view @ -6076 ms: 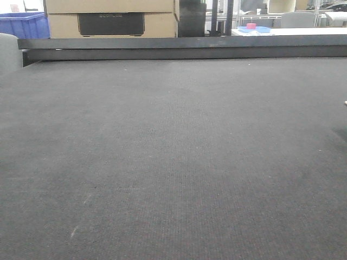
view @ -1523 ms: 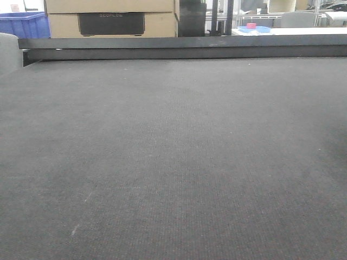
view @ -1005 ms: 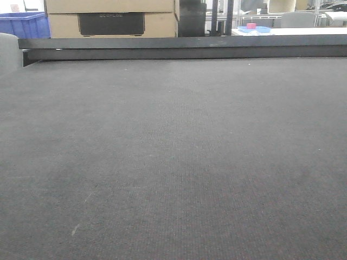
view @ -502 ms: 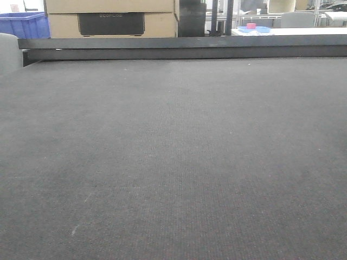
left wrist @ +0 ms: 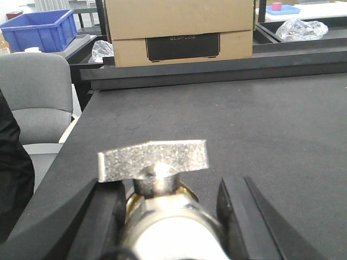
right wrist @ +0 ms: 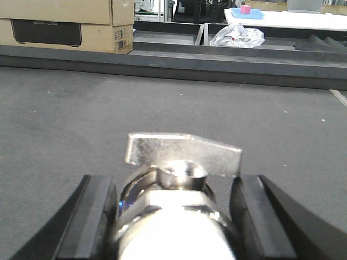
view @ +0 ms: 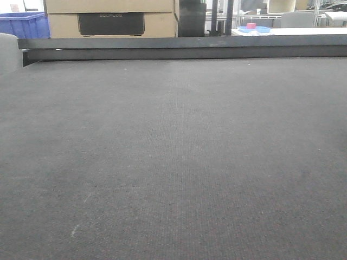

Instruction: Place valve from conveyor to right shelf box

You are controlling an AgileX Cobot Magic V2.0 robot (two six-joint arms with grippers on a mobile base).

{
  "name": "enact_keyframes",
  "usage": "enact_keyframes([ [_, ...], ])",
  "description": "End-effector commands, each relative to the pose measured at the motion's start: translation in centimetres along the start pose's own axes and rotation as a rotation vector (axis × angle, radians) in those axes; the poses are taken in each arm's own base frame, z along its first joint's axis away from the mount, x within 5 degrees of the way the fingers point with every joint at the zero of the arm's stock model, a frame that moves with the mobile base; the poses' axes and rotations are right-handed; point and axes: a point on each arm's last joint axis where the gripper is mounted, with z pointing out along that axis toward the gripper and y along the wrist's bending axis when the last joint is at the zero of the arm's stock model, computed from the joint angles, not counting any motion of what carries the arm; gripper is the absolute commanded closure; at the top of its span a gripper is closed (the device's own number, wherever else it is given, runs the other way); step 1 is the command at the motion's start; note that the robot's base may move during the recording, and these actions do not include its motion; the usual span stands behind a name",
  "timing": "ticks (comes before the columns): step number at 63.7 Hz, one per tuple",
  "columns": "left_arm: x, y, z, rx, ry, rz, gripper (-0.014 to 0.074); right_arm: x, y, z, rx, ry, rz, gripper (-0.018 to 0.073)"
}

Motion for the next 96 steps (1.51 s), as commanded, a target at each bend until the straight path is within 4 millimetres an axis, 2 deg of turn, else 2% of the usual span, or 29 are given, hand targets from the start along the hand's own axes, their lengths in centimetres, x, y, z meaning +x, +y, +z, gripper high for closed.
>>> enact_keyframes([
  [1, -0.82, 0.06, -0.31, -0.007, -0.073, -0.011, 0.0707, -1.31, -0.04, -0.5, 0.008, -0.105, -0.009, 0.0713],
  [96, -0.82, 0.06, -0.31, -0.007, -0.073, -0.011, 0.0707, -1.35, -0.04, -0.51, 0.008, -0.11, -0.009, 0.0713],
])
